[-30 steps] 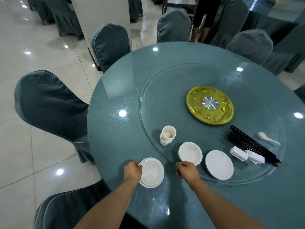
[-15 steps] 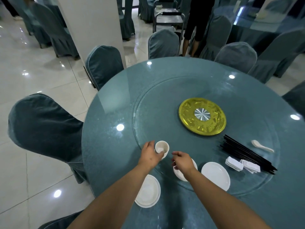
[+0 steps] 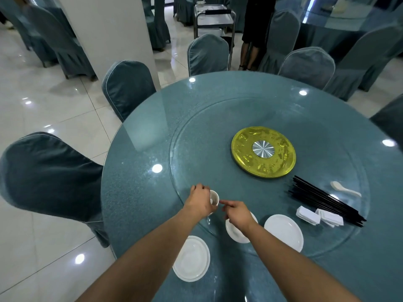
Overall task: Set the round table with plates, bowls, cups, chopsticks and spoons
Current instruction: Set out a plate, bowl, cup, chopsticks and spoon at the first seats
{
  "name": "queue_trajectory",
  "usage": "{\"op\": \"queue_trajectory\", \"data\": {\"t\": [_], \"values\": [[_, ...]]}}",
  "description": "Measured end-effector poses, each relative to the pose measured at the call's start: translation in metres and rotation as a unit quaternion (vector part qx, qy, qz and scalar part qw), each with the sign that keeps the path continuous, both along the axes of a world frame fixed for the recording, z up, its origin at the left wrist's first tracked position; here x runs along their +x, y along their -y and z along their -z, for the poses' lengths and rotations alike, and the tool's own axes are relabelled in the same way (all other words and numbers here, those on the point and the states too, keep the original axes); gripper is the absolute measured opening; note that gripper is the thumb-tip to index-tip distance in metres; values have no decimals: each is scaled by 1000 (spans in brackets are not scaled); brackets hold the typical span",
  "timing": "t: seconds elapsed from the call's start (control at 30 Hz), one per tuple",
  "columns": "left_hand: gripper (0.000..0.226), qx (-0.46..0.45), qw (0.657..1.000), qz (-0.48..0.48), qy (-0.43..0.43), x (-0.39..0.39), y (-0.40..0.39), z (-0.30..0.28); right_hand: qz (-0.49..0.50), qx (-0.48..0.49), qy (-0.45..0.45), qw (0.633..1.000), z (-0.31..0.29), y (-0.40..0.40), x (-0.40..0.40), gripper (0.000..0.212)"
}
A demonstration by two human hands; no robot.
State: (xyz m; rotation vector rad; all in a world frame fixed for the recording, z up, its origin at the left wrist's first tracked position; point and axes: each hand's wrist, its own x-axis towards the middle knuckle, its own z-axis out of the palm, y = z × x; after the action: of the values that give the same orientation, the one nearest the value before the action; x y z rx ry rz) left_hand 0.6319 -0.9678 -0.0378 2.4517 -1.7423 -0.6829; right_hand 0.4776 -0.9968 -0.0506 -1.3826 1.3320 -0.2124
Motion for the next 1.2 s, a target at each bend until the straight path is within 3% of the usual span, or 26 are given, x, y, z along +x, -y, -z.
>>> {"op": "queue_trajectory", "data": {"t": [0.37,0.67,0.87,1.2], "values": [[56,19,1000,-16,-6,-4,3,-18,-193,-155,-140,959,-9,2,-5,51],[69,-36,996,-67,-54,14,-2,-60,-113,-213,-154,958,-32,7,0,38],[70,-68,990,-111,-62,46,-23,-77,-120,-237,-126,956,-49,2,32,33],[69,15,986,-156,-56,104,-75,-30,-193,-215,-118,950,-20,-41,66,30]]}}
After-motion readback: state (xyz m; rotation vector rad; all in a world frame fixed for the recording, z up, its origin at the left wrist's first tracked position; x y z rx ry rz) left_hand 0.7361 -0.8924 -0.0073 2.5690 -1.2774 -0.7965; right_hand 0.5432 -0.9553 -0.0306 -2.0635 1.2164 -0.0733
